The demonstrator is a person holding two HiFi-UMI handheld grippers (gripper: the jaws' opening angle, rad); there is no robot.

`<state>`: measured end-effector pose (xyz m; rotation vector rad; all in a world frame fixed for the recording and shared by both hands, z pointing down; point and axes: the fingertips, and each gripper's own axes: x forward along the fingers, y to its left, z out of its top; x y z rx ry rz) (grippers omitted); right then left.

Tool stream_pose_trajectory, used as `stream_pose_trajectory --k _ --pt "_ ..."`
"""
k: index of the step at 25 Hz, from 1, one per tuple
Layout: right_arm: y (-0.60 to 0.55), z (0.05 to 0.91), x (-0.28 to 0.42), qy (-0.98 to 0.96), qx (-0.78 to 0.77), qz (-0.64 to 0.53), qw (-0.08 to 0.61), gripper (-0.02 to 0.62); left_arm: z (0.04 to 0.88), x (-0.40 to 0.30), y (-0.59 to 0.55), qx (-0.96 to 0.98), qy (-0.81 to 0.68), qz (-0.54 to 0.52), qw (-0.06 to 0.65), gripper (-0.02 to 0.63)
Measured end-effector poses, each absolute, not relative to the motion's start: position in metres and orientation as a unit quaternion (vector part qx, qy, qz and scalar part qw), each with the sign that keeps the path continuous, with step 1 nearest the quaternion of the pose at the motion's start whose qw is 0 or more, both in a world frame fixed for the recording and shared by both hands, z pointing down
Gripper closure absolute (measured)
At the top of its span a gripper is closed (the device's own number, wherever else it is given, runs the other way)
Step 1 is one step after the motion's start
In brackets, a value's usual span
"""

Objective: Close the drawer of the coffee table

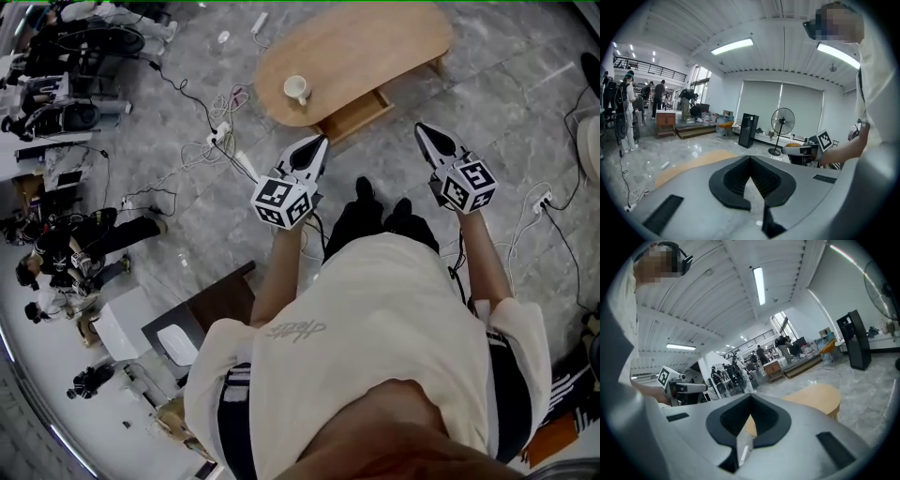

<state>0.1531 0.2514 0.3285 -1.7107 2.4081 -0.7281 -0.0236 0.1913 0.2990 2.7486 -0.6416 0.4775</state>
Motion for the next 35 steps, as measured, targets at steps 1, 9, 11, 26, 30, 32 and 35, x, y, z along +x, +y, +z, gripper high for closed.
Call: stream_pose_trajectory --k 1,9,11,26,30,32,35 --pt "0.251 0.333 0.157 0.787 -0.564 -0.245 0.050 0.601 0.300 -0.019 0.187 0.952 -0.218 0.164 0.139 0.603" --pt "0.227 0.328 0.178 0.765 -0.610 -0.208 -0.017 0.600 0.312 0.031 0.138 0.968 -0.153 0.177 0.094 0.603" --pt "0.213 0.318 0.189 0.756 -0.621 -0.206 -0.014 0.601 0.305 0.052 0.122 0.973 -0.132 0.170 0.085 0.603" --pt "0.039 0.268 0.147 0.766 -0.625 -0.145 -0.032 0.600 0.322 0.003 -0.042 0.975 -0.120 0.141 0.126 0.603" --pt "0.017 0.270 0.138 0.765 -0.621 -0.169 -0.019 0.600 0.332 -0.012 -0.067 0.972 -0.134 0.142 0.131 0.603" --pt "0.003 0.273 0.135 0.768 -0.614 -0.178 -0.032 0.600 0.337 -0.018 -0.076 0.970 -0.144 0.137 0.142 0.603" --pt "-0.020 0.275 0.129 0.780 -0.594 -0.188 -0.053 0.600 0.350 -0.029 -0.082 0.964 -0.165 0.130 0.165 0.603"
